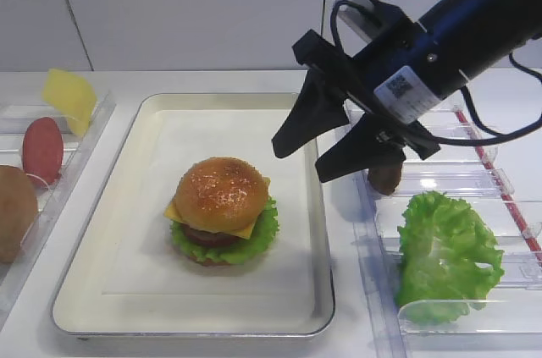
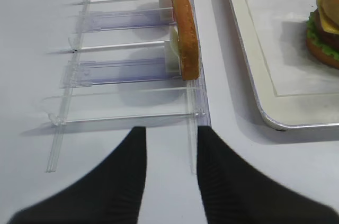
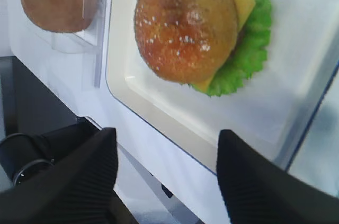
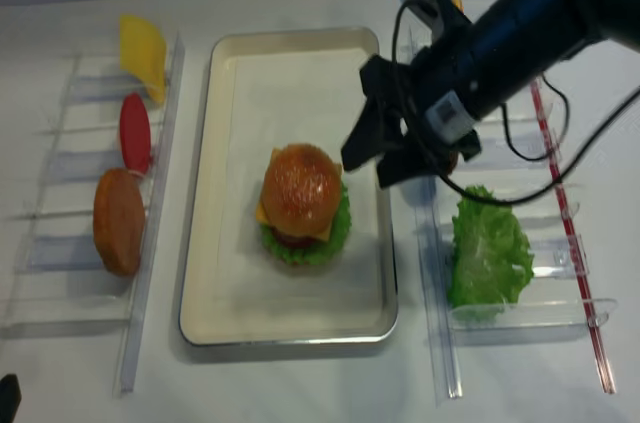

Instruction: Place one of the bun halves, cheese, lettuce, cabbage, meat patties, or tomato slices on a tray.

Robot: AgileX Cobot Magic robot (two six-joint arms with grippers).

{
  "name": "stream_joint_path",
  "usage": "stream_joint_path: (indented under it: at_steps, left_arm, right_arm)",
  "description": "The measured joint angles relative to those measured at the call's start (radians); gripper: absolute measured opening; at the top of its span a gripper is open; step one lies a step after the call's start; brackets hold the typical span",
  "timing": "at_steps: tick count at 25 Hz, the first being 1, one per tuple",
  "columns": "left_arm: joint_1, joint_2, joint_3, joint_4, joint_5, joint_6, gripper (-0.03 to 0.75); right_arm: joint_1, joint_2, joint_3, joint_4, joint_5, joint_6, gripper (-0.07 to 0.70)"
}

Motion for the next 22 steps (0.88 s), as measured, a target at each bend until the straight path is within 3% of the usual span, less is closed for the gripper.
stream_joint_path:
  at_steps: [4, 12, 22]
  left_arm:
    - [0.000, 0.000, 0.000, 0.000, 0.000, 0.000, 0.217]
    - [0.000, 0.000, 0.000, 0.000, 0.000, 0.000, 0.217]
    - [0.000, 0.000, 0.000, 0.000, 0.000, 0.000, 0.216]
  right_arm:
    - [0.000, -0.079, 0.000, -0.115, 0.042, 0.088, 0.414]
    - [0.000, -0.304, 0.000, -0.573, 0.110, 0.354, 0.414]
    - [0.000, -0.682, 0.042, -0.828, 0.132, 0.391, 0.410]
